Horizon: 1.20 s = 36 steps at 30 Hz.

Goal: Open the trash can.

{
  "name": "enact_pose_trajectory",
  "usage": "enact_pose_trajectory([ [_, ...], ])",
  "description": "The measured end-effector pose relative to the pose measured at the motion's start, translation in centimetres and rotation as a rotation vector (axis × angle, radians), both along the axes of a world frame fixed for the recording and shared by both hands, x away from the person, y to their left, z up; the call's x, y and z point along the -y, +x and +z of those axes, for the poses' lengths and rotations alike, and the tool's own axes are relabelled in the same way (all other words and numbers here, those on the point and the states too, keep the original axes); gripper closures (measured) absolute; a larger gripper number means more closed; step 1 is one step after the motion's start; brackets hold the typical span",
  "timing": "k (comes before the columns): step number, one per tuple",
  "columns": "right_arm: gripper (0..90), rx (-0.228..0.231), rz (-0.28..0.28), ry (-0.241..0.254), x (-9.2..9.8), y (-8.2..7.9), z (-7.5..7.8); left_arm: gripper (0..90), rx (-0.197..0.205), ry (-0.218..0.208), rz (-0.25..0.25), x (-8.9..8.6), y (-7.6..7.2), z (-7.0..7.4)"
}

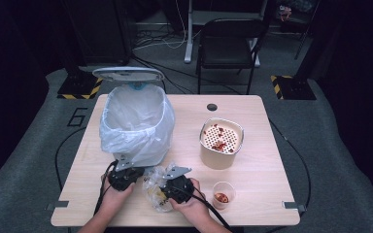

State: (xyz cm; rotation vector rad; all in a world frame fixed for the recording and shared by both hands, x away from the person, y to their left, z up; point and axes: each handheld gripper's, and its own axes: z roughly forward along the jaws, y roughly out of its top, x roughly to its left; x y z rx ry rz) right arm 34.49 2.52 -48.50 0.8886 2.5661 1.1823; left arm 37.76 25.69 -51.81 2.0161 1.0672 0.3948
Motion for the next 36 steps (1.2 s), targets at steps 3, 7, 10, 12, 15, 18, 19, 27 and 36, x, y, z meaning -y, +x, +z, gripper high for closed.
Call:
enact_pose_trajectory([
  [3, 83.0, 0.001, 0.01, 0.012, 0.2, 0.1, 0.9, 90.0, -0.001, 0.006, -0.005, 0.0, 0.0, 0.0],
  [7, 83.1, -0.003, 0.022, 0.038, 0.9, -0.1, 3.1, 90.0, 0.002, -0.003, 0.0, 0.0, 0.0, 0.0],
  [10, 83.2, 0.001, 0.045, 0.067, 1.6, -0.1, 5.3, 90.0, 0.002, -0.006, 0.001, 0.0, 0.0, 0.0],
  [12, 83.2, 0.007, 0.052, 0.074, 2.0, 0.0, 6.2, 90.0, 0.001, -0.005, 0.001, 0.0, 0.0, 0.0],
  [15, 83.3, 0.018, 0.052, 0.07, 2.4, 0.3, 6.9, 90.0, 0.001, -0.004, 0.001, 0.0, 0.0, 0.0],
  [18, 83.4, -0.002, 0.067, 0.093, 3.3, 0.6, 8.2, 90.0, 0.003, -0.014, 0.002, 0.0, 0.0, -0.1],
  [19, 83.4, -0.002, 0.067, 0.093, 3.3, 0.6, 8.2, 90.0, 0.003, -0.014, 0.002, 0.0, 0.0, -0.1],
  [27, 83.5, 0.033, 0.107, 0.087, 4.9, 0.8, 12.4, 90.0, 0.002, -0.01, -0.004, 0.0, 0.0, 0.0],
  [36, 83.6, 0.064, 0.115, 0.106, 6.1, 1.9, 16.4, 90.0, 0.0, -0.005, 0.0, 0.0, 0.0, 0.0],
])
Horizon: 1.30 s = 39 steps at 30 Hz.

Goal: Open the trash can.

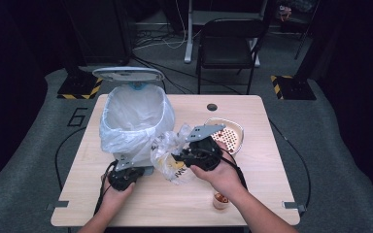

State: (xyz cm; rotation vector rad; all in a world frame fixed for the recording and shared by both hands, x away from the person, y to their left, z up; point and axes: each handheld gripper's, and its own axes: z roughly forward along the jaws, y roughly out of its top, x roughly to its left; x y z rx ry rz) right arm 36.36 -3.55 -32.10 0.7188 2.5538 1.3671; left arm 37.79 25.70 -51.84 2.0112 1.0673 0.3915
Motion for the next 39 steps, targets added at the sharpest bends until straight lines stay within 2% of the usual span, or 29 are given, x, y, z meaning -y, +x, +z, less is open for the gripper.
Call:
enact_pose_trajectory([
  [4, 83.7, 0.005, 0.001, 0.001, 0.0, 0.2, 0.7, 90.0, 0.006, 0.008, -0.005, -0.1, 0.1, 0.0],
  [8, 83.7, -0.004, 0.008, 0.022, 0.1, 0.6, 1.3, 90.0, 0.0, -0.012, 0.005, 0.1, 0.0, 0.0],
  [9, 83.7, -0.002, 0.006, 0.028, 0.0, 0.8, 1.6, 90.0, 0.01, 0.003, -0.006, 0.0, 0.1, 0.0],
  [11, 83.7, 0.009, 0.008, 0.027, -0.3, 1.2, 2.2, 90.0, 0.007, 0.004, -0.004, 0.0, 0.1, 0.0],
  [12, 83.6, 0.011, 0.008, 0.029, -0.4, 1.3, 2.4, 90.0, 0.012, 0.012, -0.018, -0.1, 0.2, 0.0],
  [13, 83.6, 0.012, 0.01, 0.03, -0.6, 1.5, 2.7, 90.0, 0.001, -0.001, -0.01, 0.0, 0.1, 0.0],
  [16, 83.5, 0.026, 0.014, 0.02, -1.2, 2.0, 3.4, 90.0, 0.005, -0.012, 0.002, 0.1, 0.1, -0.1],
  [17, 83.5, 0.023, 0.014, 0.018, -1.4, 2.2, 3.7, 90.0, 0.008, -0.005, -0.015, 0.0, 0.1, 0.0],
  [19, 83.5, 0.034, 0.014, 0.017, -2.0, 2.6, 4.5, 90.0, 0.008, -0.006, -0.015, 0.0, 0.1, -0.1],
  [22, 83.5, 0.041, 0.018, 0.019, -2.4, 2.9, 4.9, 90.0, 0.007, -0.007, -0.014, 0.0, 0.1, -0.1],
  [23, 83.5, 0.045, 0.023, 0.016, -2.5, 3.1, 5.1, 90.0, 0.009, -0.046, 0.008, 0.2, 0.1, -0.2],
  [25, 83.5, 0.059, 0.02, 0.016, -3.0, 3.4, 5.6, 90.0, 0.005, -0.055, 0.027, 0.4, 0.0, -0.2],
  [27, 83.5, 0.069, 0.017, 0.015, -3.3, 3.6, 5.8, 90.0, -0.002, -0.009, 0.004, 0.0, 0.0, 0.0],
  [30, 83.5, 0.075, 0.011, 0.015, -3.8, 4.3, 6.3, 90.0, 0.0, -0.007, 0.001, 0.0, 0.0, 0.0],
  [32, 83.5, 0.078, 0.01, 0.01, -4.2, 4.8, 6.5, 90.0, 0.002, -0.043, 0.022, 0.3, 0.0, -0.1],
  [39, 83.4, 0.096, 0.012, 0.018, -5.5, 6.2, 7.1, 90.0, 0.001, -0.048, 0.025, 0.3, -0.1, -0.1],
])
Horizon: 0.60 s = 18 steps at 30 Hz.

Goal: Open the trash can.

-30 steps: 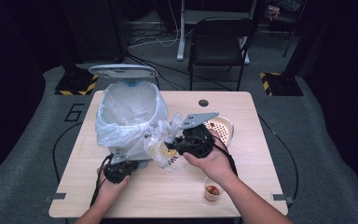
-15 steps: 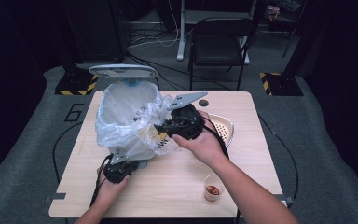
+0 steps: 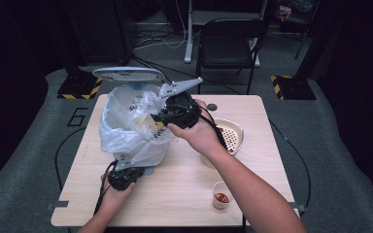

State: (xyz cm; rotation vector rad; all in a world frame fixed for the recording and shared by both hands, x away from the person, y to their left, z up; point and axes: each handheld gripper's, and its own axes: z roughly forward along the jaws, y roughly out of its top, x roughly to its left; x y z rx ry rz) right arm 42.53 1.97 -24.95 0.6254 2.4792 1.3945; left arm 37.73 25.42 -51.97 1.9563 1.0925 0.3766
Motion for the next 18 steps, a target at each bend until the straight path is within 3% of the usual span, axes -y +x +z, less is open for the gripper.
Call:
enact_pose_trajectory([
  [1, 83.4, 0.002, -0.003, -0.001, -0.3, 0.2, 0.1, 90.0, -0.003, 0.036, -0.021, -0.3, 0.1, 0.1],
  [2, 83.4, 0.003, -0.001, -0.002, -0.5, 0.3, 0.1, 90.0, -0.003, 0.041, -0.024, -0.3, 0.1, 0.1],
  [3, 83.4, 0.006, 0.002, -0.002, -0.7, 0.5, 0.2, 90.0, 0.0, 0.001, -0.002, 0.0, 0.0, 0.0],
  [6, 83.4, 0.009, 0.005, -0.001, -1.4, 0.9, 0.2, 90.0, 0.0, -0.003, 0.001, 0.0, 0.0, 0.0],
  [7, 83.4, 0.008, 0.006, 0.0, -1.6, 1.1, 0.2, 90.0, 0.0, -0.002, 0.001, 0.0, 0.0, 0.0],
  [8, 83.4, 0.012, 0.007, 0.0, -1.7, 1.2, 0.2, 90.0, -0.003, 0.036, -0.021, -0.3, 0.0, 0.1],
  [9, 83.4, 0.009, 0.006, 0.002, -2.0, 1.4, 0.2, 90.0, -0.003, 0.042, -0.023, -0.3, 0.1, 0.1],
  [18, 83.1, 0.012, 0.016, -0.013, -3.8, 2.6, -0.3, 90.0, -0.005, 0.042, -0.023, -0.3, 0.0, 0.1],
])
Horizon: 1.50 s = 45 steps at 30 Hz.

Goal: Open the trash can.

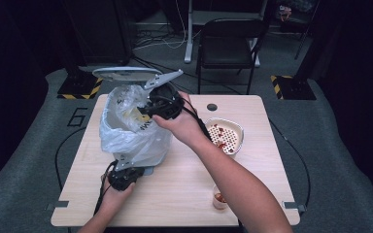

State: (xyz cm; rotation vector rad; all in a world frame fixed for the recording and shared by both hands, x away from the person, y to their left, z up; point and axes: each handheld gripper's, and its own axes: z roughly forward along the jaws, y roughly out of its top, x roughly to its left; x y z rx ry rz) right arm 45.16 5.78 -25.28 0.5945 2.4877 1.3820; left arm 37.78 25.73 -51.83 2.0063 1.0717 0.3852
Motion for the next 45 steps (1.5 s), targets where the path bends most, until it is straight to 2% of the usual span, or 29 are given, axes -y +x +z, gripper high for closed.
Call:
enact_pose_trajectory([
  [11, 82.8, -0.003, -0.023, 0.006, -1.6, 1.6, -1.1, 90.0, 0.003, 0.003, 0.001, 0.0, 0.0, 0.0],
  [15, 82.8, 0.004, -0.037, -0.002, -2.2, 2.3, -1.6, 90.0, 0.004, -0.009, 0.006, 0.1, -0.1, -0.1],
  [18, 82.8, 0.013, -0.044, -0.004, -2.5, 2.7, -1.9, 90.0, 0.002, 0.001, 0.004, 0.0, -0.1, 0.0],
  [32, 81.2, 0.036, -0.076, -0.015, -3.3, 3.2, -2.7, 90.0, 0.006, -0.006, 0.005, 0.0, -0.1, 0.0],
  [34, 75.5, 0.035, -0.08, -0.015, -3.5, 3.3, -2.9, 90.0, 0.006, -0.007, 0.006, 0.0, -0.1, 0.0],
  [36, 60.4, 0.018, -0.091, -0.026, -3.7, 3.4, -3.2, 90.0, 0.006, -0.007, 0.006, 0.0, -0.1, -0.1],
  [37, 56.0, 0.008, -0.101, -0.033, -3.8, 3.3, -3.3, 90.0, 0.006, -0.007, 0.006, 0.0, -0.1, -0.1],
  [39, 46.9, 0.027, -0.106, -0.039, -3.8, 3.3, -3.5, 90.0, 0.006, -0.007, 0.005, 0.0, -0.1, -0.1],
  [41, 40.3, 0.016, -0.115, -0.02, -3.6, 3.2, -3.6, 90.0, 0.006, -0.007, 0.005, 0.0, -0.1, -0.1],
  [45, 36.7, 0.021, -0.125, -0.015, -3.2, 3.0, -3.6, 90.0, 0.007, -0.008, 0.006, 0.1, -0.1, -0.1],
])
